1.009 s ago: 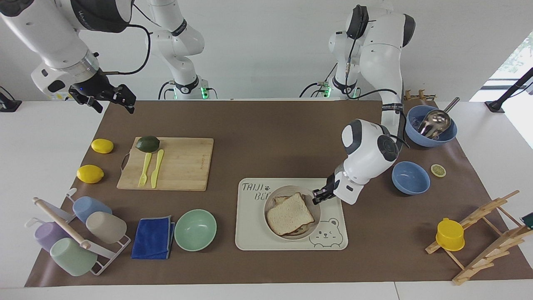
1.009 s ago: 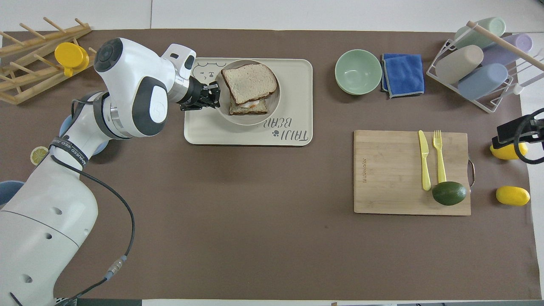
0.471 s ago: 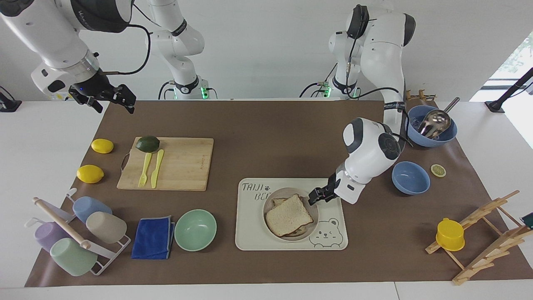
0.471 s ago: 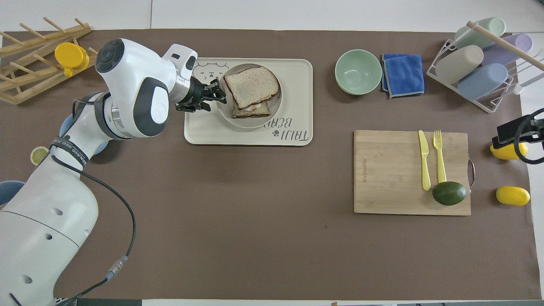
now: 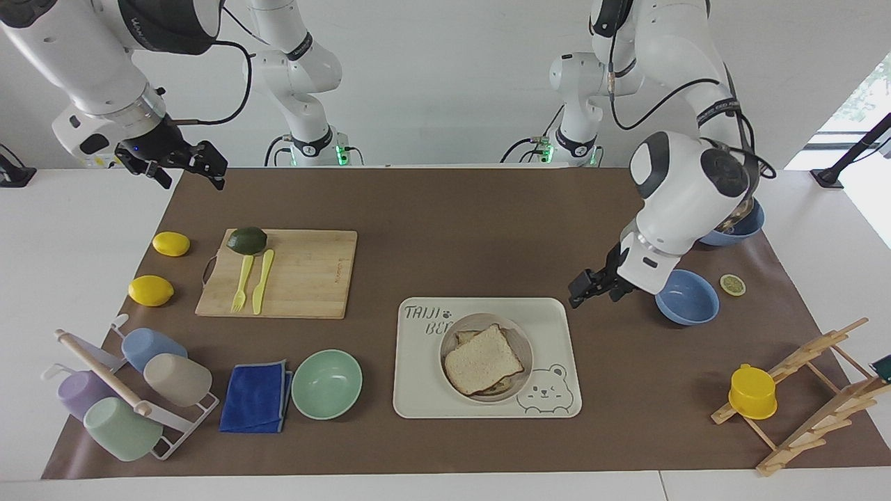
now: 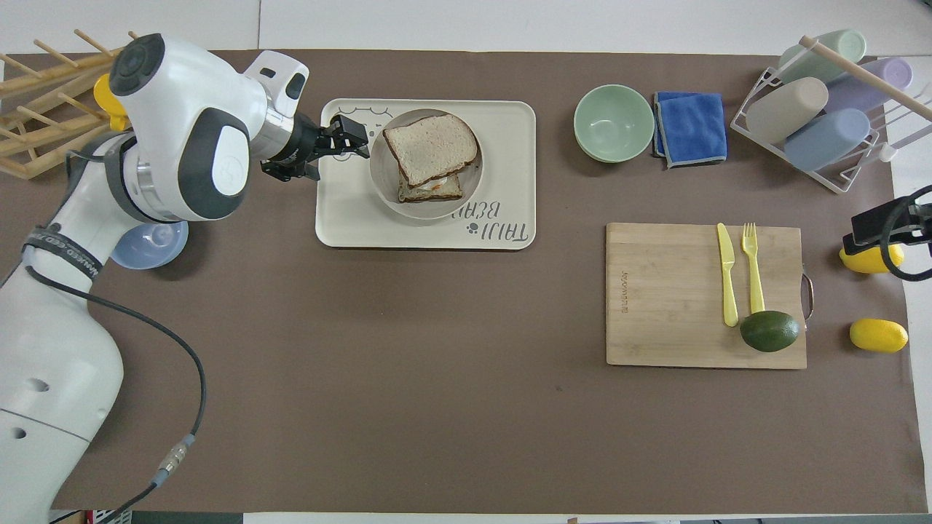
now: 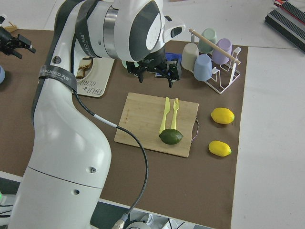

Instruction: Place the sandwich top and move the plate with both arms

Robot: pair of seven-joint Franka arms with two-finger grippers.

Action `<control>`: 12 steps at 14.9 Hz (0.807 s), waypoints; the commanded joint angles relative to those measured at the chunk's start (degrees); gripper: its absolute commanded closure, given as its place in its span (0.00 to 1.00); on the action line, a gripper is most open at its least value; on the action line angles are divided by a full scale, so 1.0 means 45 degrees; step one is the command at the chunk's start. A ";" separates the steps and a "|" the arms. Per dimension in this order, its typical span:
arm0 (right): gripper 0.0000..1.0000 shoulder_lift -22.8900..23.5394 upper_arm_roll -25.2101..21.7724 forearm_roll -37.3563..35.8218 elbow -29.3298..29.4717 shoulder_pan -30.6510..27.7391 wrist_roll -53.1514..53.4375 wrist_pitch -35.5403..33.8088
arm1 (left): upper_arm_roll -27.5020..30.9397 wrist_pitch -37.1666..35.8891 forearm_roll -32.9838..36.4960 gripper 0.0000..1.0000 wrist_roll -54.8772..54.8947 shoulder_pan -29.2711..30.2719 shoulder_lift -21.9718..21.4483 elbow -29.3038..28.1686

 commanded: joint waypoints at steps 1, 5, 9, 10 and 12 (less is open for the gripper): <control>0.00 -0.0096 0.0058 0.0164 -0.0006 -0.0067 -0.0018 0.0010 | 0.0009 -0.1267 0.0624 0.00 0.1057 0.0634 -0.1375 -0.0398; 0.00 -0.0115 0.0078 0.0145 -0.0006 -0.0067 -0.0037 0.0010 | 0.0125 -0.3318 0.0937 0.00 0.3036 0.1379 -0.3015 -0.0515; 0.00 -0.0115 0.0254 0.0144 -0.0006 -0.0067 -0.0037 0.0029 | 0.0748 -0.4785 0.1758 0.00 0.3036 0.0446 -0.4792 -0.1546; 0.00 -0.0115 0.0254 0.0164 -0.0006 -0.0067 -0.0018 0.0029 | 0.1041 -0.4884 0.1759 0.00 0.2997 0.0112 -0.5203 -0.2015; 0.00 -0.0115 0.0254 0.0145 -0.0006 -0.0067 -0.0018 0.0029 | 0.1161 -0.4731 0.1740 0.00 0.2900 0.0089 -0.5674 -0.2972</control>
